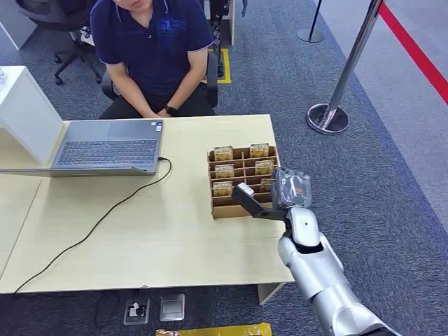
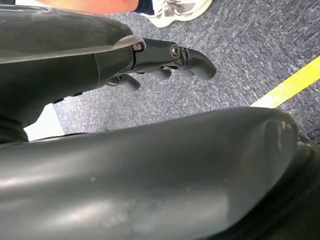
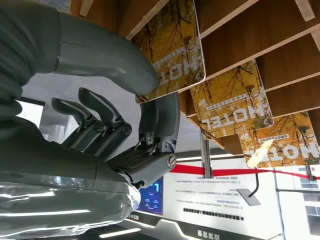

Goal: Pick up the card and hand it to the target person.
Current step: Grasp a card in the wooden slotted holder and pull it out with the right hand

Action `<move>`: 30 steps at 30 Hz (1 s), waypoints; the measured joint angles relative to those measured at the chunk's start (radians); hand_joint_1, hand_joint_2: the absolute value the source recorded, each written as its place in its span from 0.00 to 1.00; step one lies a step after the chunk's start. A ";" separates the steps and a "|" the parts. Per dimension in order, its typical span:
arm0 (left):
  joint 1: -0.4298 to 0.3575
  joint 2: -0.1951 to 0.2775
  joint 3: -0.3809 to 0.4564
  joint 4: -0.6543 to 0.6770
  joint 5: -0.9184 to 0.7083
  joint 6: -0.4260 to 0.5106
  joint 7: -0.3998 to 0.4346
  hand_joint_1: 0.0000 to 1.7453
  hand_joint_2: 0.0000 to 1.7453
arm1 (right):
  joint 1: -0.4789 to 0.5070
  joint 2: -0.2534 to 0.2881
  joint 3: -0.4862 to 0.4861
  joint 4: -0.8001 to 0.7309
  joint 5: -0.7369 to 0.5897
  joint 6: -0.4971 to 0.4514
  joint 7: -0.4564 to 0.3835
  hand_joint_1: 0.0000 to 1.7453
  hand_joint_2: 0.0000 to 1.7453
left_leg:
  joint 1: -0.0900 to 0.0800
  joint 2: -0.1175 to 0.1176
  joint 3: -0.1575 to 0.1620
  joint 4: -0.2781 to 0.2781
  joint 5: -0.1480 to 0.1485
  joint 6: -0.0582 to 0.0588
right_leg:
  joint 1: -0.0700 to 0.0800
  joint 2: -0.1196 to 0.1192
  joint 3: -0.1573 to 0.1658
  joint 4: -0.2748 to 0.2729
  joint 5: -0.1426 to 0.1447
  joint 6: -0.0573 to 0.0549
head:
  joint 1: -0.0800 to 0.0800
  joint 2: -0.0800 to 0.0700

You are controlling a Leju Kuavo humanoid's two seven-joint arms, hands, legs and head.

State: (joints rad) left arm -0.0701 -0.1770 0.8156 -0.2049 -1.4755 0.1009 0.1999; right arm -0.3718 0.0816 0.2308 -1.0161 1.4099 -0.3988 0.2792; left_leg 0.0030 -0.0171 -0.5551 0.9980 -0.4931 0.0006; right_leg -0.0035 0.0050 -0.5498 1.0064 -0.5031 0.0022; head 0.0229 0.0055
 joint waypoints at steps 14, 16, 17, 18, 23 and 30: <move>0.000 0.000 -0.001 0.000 -0.002 0.014 -0.012 0.00 0.00 | 0.009 -0.009 -0.038 -0.053 -0.097 -0.033 -0.086 1.00 1.00 | 0.000 0.000 -0.001 0.000 0.000 0.000 | 0.000 0.000 -0.001 0.000 0.000 0.000 | 0.001 0.000; 0.000 0.000 -0.001 0.000 -0.001 0.018 -0.013 0.00 0.00 | 0.013 -0.016 -0.038 -0.105 -0.143 -0.045 -0.120 1.00 1.00 | 0.000 0.000 -0.001 0.000 0.000 0.000 | 0.000 0.000 -0.001 0.000 0.000 0.000 | 0.001 0.000; 0.000 0.000 -0.001 0.000 -0.001 0.021 -0.013 0.00 0.00 | 0.014 -0.019 -0.038 -0.136 -0.165 -0.051 -0.135 1.00 1.00 | 0.000 0.000 -0.001 0.000 0.000 0.000 | 0.000 0.000 -0.001 0.000 0.000 0.000 | 0.000 0.000; 0.000 0.000 -0.001 0.000 0.000 0.024 -0.014 0.00 0.00 | 0.015 -0.022 -0.038 -0.167 -0.185 -0.057 -0.150 1.00 1.00 | 0.000 0.000 -0.001 0.000 0.000 0.000 | 0.000 0.000 -0.001 0.000 0.000 0.000 | 0.000 0.000; 0.000 0.000 -0.001 0.000 0.003 0.037 -0.016 0.00 0.00 | 0.014 -0.026 -0.024 -0.313 -0.257 -0.081 -0.222 1.00 1.00 | 0.000 0.000 -0.002 0.000 0.000 0.000 | 0.000 0.000 -0.002 0.000 0.000 0.000 | -0.001 0.000; -0.008 0.000 -0.004 0.000 -0.009 0.039 -0.010 0.00 0.00 | -0.038 0.004 0.057 -0.355 -0.300 -0.082 -0.247 1.00 1.00 | 0.000 0.000 -0.002 0.000 0.000 0.000 | 0.000 0.000 -0.002 0.001 0.000 0.000 | 0.000 0.000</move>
State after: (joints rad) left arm -0.0784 -0.1770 0.8119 -0.2045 -1.4841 0.1403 0.1897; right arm -0.4099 0.0856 0.2881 -1.3713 1.1096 -0.4809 0.0322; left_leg 0.0031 -0.0169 -0.5570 0.9978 -0.4926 0.0005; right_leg -0.0034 0.0052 -0.5514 1.0070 -0.5027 0.0023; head 0.0229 0.0053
